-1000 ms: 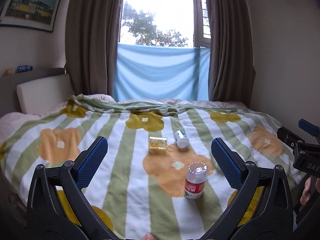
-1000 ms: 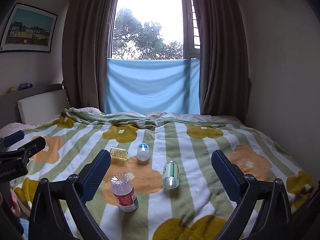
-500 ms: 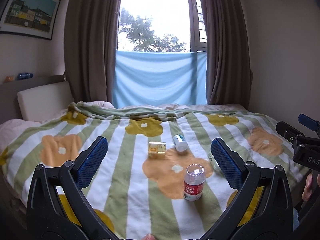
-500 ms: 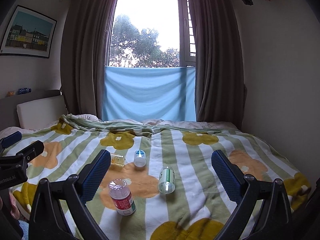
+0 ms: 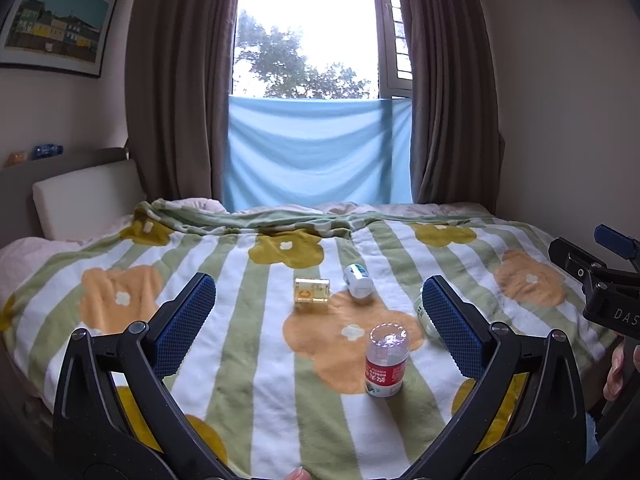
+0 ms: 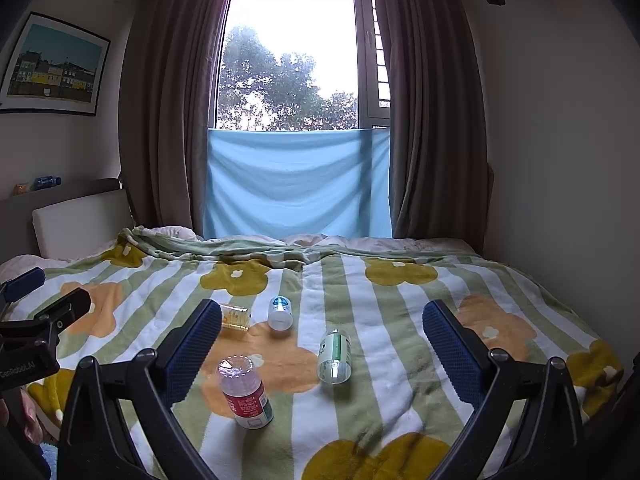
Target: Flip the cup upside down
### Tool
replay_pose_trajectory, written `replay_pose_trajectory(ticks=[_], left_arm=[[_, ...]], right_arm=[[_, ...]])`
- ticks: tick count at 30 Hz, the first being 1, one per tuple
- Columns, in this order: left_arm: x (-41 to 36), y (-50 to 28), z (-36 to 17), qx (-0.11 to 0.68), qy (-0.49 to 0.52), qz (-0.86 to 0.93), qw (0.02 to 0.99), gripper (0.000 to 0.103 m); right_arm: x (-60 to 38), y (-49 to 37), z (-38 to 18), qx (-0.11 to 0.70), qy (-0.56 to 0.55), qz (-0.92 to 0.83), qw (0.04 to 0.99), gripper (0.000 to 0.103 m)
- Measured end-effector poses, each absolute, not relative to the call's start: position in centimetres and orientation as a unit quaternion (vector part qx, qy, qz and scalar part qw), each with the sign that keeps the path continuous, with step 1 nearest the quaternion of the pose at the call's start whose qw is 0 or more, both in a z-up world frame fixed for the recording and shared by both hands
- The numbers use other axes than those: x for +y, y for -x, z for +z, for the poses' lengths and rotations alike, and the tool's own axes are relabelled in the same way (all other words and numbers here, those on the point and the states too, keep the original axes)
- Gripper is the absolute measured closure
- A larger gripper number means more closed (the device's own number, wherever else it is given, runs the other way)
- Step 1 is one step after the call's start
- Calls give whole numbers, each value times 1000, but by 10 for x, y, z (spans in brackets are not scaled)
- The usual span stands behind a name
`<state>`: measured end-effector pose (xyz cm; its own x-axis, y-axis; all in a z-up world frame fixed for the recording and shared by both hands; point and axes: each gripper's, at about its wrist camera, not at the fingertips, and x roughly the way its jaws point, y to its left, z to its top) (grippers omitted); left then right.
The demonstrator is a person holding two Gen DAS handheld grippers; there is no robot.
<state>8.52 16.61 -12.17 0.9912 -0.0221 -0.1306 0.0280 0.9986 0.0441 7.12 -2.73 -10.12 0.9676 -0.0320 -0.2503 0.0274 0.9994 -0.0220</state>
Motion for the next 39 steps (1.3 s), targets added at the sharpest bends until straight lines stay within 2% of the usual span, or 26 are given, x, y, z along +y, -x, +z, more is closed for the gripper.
replay_pose_trajectory(ticks=[39], left_arm=[[163, -89, -121, 56, -34, -3, 998, 0]], right_arm=[[-17, -72, -105, 131, 10, -8, 991, 2]])
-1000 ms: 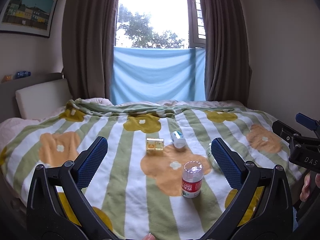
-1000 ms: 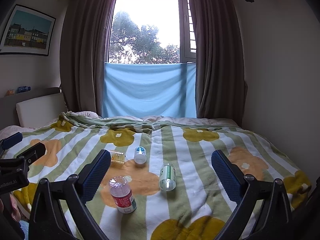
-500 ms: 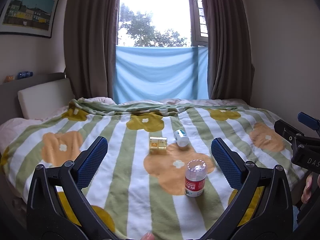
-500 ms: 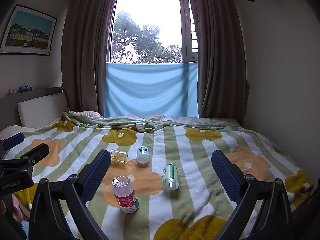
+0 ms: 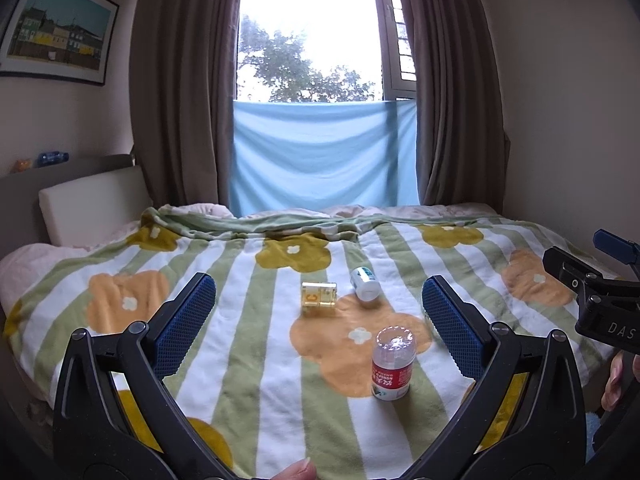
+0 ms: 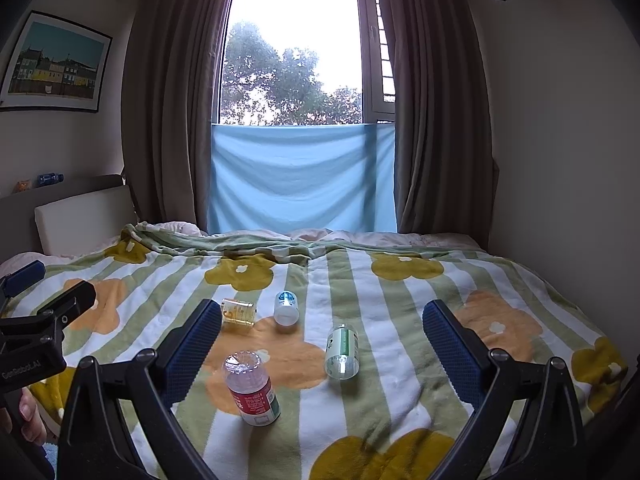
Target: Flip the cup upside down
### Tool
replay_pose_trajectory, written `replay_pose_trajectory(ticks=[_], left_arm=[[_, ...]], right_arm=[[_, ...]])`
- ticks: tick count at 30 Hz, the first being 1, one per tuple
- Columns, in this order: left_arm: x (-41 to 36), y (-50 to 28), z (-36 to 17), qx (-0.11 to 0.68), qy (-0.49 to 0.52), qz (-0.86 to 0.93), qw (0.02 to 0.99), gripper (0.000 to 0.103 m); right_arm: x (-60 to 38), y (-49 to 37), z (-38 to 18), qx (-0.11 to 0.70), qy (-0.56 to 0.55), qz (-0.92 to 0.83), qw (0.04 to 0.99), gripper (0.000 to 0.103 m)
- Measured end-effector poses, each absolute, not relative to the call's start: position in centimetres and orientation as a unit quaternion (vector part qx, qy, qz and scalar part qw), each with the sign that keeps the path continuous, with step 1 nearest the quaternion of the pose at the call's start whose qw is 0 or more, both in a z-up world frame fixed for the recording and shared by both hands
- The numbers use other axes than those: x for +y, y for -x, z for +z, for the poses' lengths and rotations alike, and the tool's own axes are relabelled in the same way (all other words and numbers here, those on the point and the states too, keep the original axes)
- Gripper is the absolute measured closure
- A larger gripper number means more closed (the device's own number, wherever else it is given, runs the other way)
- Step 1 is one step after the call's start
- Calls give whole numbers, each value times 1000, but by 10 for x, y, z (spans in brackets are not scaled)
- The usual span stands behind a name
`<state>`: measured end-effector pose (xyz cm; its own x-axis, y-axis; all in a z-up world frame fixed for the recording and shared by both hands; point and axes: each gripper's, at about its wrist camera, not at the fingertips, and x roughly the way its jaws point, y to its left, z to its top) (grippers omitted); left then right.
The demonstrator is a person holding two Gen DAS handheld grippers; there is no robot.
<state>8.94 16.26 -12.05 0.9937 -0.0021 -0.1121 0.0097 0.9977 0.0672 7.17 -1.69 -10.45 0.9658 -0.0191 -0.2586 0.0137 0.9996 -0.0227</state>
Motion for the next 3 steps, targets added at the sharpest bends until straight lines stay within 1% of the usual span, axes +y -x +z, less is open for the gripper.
replay_pose_trajectory(ticks=[3], left_arm=[[161, -86, -119, 47, -33, -7, 998, 0]], right_arm=[[-18, -72, -104, 131, 10, -8, 991, 3]])
